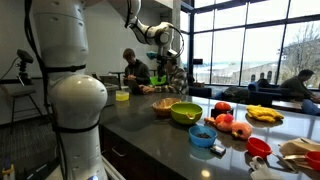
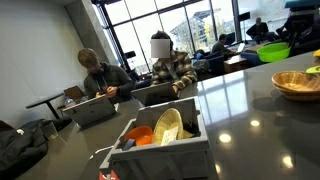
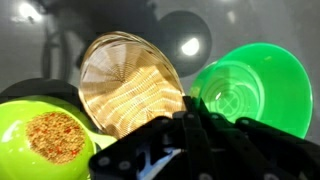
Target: Put the green bowl inside the brown bowl
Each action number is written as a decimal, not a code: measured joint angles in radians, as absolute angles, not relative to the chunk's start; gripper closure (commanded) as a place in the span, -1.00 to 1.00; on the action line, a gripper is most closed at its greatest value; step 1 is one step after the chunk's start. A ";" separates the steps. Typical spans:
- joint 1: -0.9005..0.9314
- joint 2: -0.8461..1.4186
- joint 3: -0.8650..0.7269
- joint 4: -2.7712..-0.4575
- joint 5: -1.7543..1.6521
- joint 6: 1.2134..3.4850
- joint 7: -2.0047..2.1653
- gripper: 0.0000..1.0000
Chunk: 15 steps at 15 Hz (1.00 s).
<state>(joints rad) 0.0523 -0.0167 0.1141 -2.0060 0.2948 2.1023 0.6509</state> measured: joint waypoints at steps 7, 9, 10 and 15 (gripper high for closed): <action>0.052 0.056 0.087 -2.052 0.573 2.305 0.642 0.98; 0.052 0.046 0.086 -2.100 0.615 2.350 0.640 0.98; 0.052 0.037 0.086 -2.128 0.634 2.373 0.640 0.98; 0.054 -0.043 0.086 -2.282 0.700 2.461 0.639 0.98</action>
<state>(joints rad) 0.0538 -0.0430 0.0859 -2.2820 0.7002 2.4614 0.6391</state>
